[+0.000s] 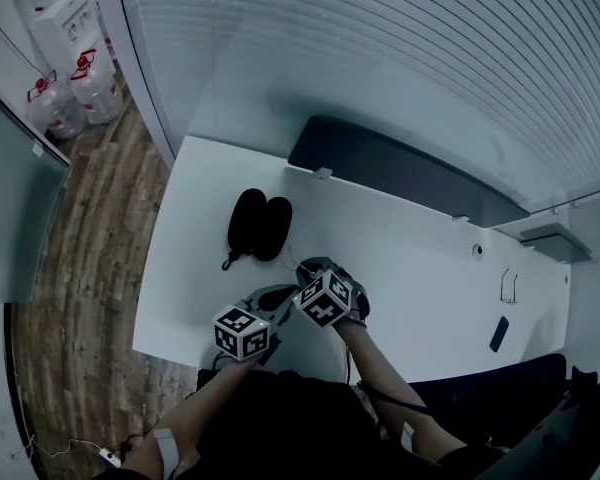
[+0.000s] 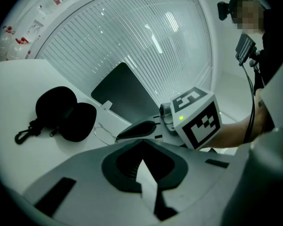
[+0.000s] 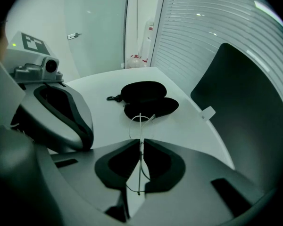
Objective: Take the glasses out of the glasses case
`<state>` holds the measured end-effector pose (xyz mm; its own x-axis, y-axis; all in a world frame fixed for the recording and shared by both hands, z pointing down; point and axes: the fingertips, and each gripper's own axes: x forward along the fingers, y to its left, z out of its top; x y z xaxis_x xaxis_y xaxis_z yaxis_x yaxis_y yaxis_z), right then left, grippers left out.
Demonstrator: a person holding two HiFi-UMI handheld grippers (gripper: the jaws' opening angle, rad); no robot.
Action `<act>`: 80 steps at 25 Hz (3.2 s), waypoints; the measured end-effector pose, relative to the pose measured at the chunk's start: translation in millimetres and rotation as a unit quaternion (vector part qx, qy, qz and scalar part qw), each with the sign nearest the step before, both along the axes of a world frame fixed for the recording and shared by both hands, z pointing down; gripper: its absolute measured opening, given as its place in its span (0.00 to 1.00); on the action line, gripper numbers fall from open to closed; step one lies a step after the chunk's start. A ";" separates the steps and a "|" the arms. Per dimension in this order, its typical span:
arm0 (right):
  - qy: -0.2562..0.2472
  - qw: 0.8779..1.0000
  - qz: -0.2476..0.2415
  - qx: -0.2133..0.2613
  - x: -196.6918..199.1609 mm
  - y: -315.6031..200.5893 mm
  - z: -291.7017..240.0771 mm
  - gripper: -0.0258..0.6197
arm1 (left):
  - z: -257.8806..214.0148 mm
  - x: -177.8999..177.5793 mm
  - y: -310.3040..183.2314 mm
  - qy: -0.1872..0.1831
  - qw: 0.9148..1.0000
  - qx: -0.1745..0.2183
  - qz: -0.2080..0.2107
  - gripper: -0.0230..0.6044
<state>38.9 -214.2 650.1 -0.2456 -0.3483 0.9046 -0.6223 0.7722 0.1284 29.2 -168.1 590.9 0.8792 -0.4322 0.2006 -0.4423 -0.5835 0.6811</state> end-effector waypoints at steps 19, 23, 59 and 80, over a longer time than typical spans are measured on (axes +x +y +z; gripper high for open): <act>-0.001 0.999 0.012 -0.044 6.1 10.4 30.2 0.10 | 26.0 5.3 3.9 -0.017 0.999 -0.036 0.016 0.05; -0.001 0.999 0.008 -0.049 4.1 9.5 34.7 0.10 | 30.3 3.5 2.5 -0.019 0.999 -0.042 0.011 0.05; -0.010 0.998 0.019 -0.066 5.8 13.9 52.8 0.10 | 45.8 4.5 3.0 -0.026 0.998 -0.062 0.017 0.05; -0.090 0.993 0.081 0.003 -3.3 13.4 6.1 0.16 | 22.9 -12.1 -2.2 -0.025 0.999 -0.029 -0.004 0.05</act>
<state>35.6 -200.9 656.2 -0.3438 -0.4016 0.8488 -0.7512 0.6600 0.0080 17.1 -170.4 613.8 0.8642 -0.4248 0.2696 -0.4808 -0.5398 0.6909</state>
